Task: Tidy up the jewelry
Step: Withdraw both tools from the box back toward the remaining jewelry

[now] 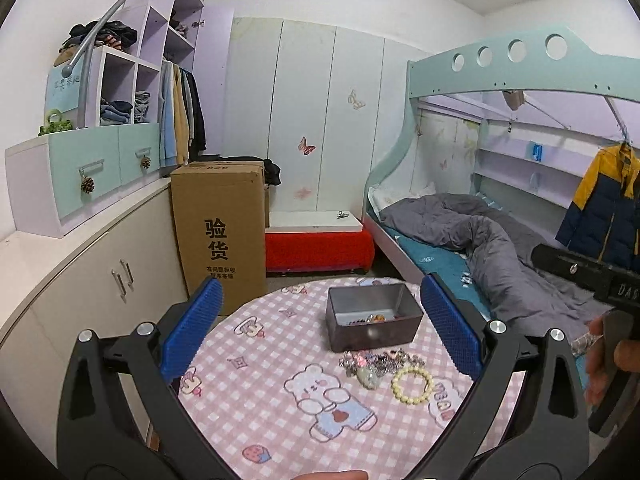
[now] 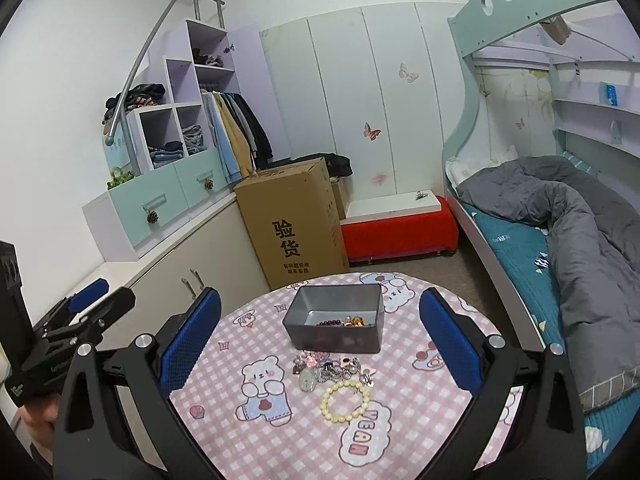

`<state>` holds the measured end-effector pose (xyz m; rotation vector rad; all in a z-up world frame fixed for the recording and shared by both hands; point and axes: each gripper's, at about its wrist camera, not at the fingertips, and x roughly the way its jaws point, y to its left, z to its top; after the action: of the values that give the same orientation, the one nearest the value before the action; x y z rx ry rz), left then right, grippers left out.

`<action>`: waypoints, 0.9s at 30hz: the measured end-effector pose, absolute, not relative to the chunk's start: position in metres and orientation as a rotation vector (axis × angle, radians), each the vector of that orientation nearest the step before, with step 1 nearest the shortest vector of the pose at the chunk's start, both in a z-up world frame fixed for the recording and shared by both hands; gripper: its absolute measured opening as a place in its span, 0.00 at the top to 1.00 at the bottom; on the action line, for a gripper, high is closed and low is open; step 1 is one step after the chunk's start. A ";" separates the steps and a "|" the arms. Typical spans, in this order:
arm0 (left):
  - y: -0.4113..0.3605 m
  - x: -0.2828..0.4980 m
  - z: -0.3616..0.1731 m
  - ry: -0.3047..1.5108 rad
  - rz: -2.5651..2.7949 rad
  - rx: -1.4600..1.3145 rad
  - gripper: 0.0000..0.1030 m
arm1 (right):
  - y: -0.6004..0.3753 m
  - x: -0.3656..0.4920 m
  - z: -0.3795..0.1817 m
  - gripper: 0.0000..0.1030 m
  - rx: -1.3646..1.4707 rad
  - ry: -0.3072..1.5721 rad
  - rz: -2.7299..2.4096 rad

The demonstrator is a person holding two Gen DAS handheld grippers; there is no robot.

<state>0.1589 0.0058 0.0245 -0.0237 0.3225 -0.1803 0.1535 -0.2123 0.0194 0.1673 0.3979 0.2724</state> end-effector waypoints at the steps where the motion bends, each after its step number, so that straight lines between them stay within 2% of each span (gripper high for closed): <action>1: 0.006 0.156 0.021 0.325 -0.174 -0.019 0.06 | -0.213 0.150 0.017 0.07 0.174 0.399 0.274; 7: 0.014 0.138 -0.013 0.374 -0.166 -0.064 0.06 | -0.224 0.119 -0.005 0.07 0.288 0.391 0.278; 14: 0.007 0.132 -0.034 0.404 -0.171 -0.018 0.06 | -0.209 0.113 -0.026 0.07 0.193 0.441 0.209; 27: -0.017 0.181 -0.100 0.603 -0.189 0.008 0.06 | -0.217 0.133 -0.079 0.07 0.147 0.567 0.164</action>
<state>0.1806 -0.0173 -0.1004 0.0076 0.6030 -0.1889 0.1329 -0.2174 -0.0788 0.1468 0.5669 0.1642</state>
